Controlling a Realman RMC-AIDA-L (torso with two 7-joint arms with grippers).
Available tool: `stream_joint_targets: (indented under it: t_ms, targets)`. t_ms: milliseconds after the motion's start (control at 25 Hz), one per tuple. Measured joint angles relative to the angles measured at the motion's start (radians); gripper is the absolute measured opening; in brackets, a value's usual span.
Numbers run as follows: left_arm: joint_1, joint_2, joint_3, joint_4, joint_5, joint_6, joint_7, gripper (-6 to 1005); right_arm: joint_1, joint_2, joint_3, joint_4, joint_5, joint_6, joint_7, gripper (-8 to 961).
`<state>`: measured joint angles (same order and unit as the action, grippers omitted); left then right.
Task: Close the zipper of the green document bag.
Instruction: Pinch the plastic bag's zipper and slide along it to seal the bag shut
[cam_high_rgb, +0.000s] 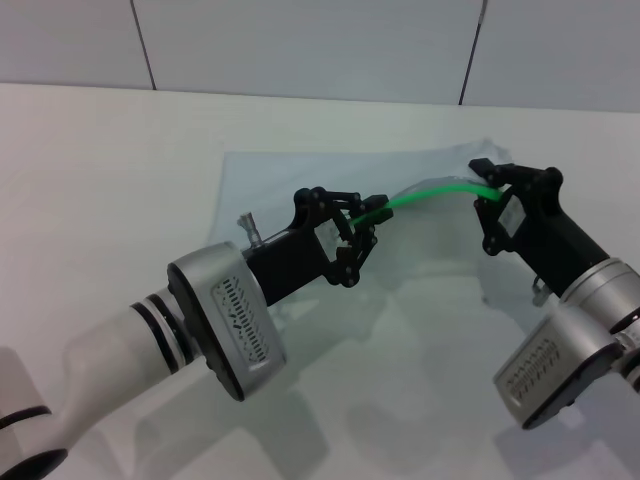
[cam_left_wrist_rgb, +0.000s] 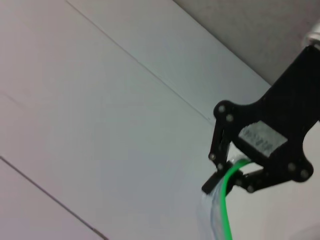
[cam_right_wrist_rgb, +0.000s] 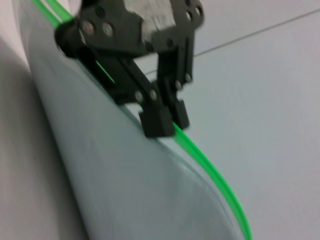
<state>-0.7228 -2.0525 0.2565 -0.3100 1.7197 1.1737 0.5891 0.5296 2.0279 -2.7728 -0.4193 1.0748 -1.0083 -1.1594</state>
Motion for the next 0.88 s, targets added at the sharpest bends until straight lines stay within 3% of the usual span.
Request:
stream_joint_targets:
  t_ms: [880]
  targets:
    - [0.072,0.006,-0.112,0.013,-0.017,0.005,0.007,187,-0.051,-0.005,0.143,0.115,0.0,-0.115,0.148,80]
